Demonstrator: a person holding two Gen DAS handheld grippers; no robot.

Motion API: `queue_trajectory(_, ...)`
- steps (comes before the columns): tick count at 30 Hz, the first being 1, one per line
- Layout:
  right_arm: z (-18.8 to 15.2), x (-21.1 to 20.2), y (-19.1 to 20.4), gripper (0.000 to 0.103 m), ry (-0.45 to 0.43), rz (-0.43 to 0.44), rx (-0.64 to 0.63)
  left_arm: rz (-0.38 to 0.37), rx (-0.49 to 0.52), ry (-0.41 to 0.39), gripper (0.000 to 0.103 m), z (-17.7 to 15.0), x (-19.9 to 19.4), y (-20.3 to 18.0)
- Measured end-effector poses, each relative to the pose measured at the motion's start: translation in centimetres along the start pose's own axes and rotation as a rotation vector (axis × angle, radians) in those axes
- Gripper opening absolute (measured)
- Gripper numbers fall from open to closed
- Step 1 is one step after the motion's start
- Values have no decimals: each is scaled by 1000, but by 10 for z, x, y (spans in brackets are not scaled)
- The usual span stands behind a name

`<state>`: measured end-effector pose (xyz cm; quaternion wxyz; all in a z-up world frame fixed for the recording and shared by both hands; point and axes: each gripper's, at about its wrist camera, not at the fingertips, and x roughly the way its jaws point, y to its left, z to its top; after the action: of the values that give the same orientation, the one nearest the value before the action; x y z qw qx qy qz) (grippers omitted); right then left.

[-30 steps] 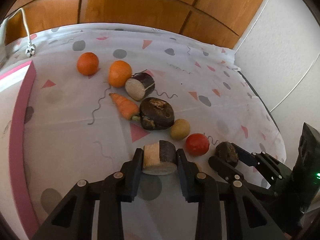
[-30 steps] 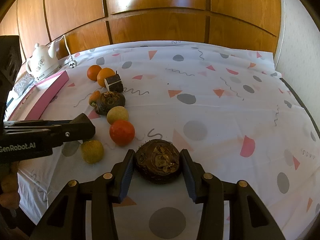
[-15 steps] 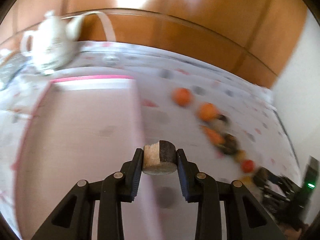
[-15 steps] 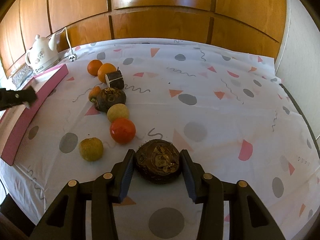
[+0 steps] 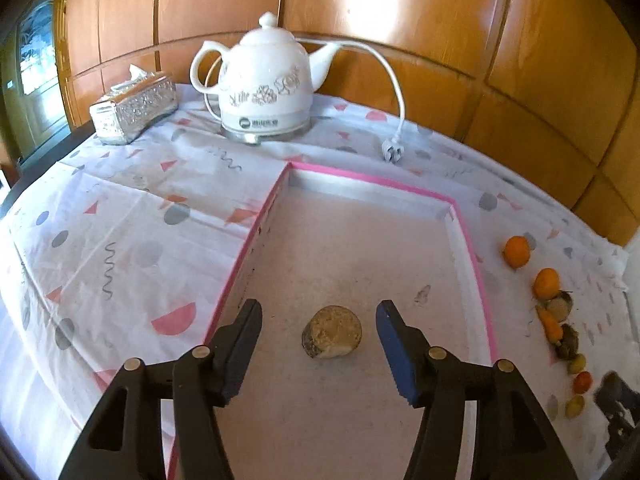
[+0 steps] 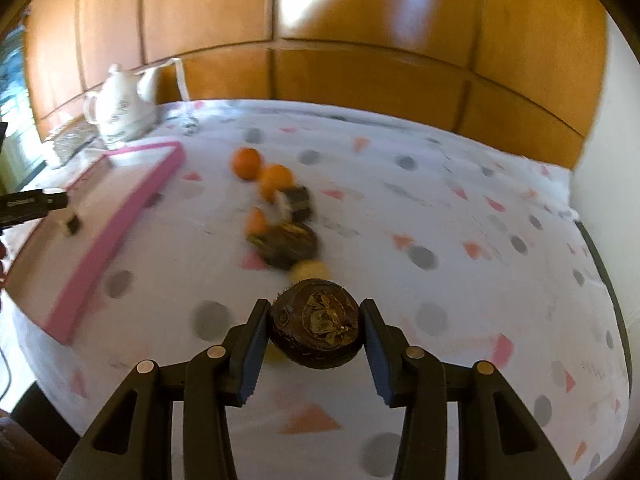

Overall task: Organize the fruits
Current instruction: 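Carry both items into the pink tray and open both tools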

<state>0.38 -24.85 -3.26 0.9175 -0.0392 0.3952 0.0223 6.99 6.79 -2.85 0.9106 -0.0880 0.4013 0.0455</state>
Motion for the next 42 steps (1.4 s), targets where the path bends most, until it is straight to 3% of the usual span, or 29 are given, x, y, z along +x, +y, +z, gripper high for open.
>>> queue_trajectory(12, 42, 22, 117, 45, -1, 266, -142, -9, 5, -26, 68, -14, -26, 9)
queue_trajectory(21, 64, 45, 181, 46, 30, 335, -181, 2, -31, -18, 68, -22, -27, 26)
queue_trajectory(31, 78, 69, 206, 50, 50, 333, -183, 2, -56, -24, 68, -24, -29, 37)
queue_trajectory(34, 76, 68, 202, 63, 48, 336, -156, 2, -52, -23, 68, -25, -29, 36)
queue_trajectory(42, 71, 49, 180, 63, 11, 317, -89, -26, -10, -23, 68, -30, -33, 20)
